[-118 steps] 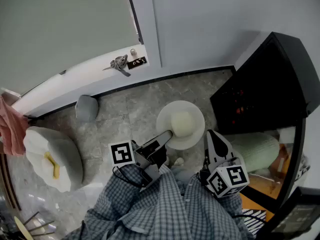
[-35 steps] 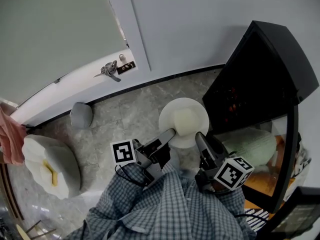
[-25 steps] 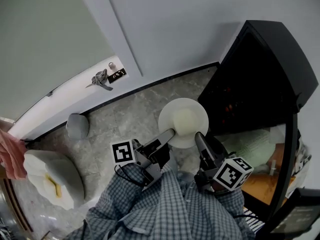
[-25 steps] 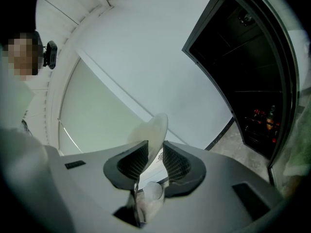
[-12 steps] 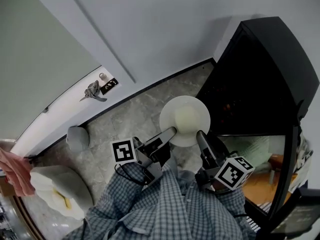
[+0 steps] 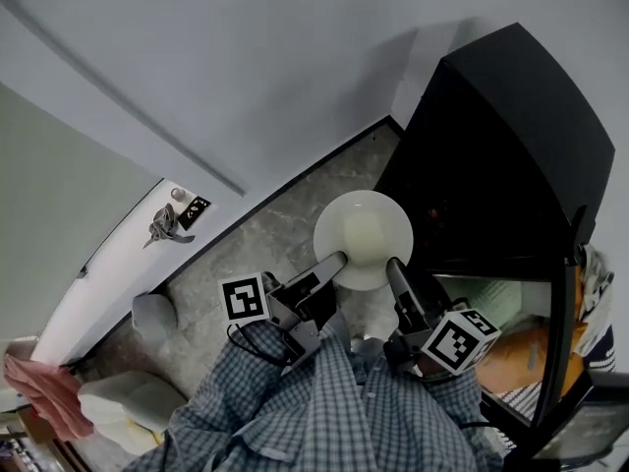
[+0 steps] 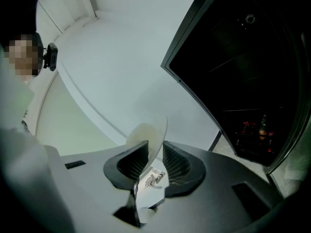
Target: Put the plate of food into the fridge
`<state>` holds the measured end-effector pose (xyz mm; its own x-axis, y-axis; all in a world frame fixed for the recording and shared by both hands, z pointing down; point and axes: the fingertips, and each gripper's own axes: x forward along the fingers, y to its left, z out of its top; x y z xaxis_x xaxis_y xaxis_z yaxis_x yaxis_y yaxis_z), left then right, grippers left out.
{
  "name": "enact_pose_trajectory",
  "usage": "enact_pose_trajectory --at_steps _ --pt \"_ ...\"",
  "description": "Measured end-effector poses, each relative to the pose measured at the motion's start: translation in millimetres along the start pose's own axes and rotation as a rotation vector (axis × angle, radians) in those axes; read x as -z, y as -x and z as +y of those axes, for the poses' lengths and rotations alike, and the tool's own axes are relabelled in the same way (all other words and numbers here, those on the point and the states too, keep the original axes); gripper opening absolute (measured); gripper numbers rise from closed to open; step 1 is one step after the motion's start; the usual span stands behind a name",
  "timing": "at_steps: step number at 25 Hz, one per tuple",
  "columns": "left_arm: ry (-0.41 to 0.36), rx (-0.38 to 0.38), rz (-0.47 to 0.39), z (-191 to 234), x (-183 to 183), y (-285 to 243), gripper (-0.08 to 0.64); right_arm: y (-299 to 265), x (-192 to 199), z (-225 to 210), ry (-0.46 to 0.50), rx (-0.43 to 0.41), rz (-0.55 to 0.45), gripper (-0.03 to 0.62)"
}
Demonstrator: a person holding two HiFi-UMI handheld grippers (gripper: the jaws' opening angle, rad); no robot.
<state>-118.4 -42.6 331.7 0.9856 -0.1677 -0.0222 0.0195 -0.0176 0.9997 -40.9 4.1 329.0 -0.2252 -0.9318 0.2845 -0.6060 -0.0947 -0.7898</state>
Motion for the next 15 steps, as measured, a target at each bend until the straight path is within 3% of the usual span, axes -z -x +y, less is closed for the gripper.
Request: enact_pose_trajectory --at_steps 15 --pt "0.017 -0.008 0.224 11.4 -44.9 -46.6 0.035 -30.2 -28.6 -19.4 -0.072 0.152 -0.172 0.098"
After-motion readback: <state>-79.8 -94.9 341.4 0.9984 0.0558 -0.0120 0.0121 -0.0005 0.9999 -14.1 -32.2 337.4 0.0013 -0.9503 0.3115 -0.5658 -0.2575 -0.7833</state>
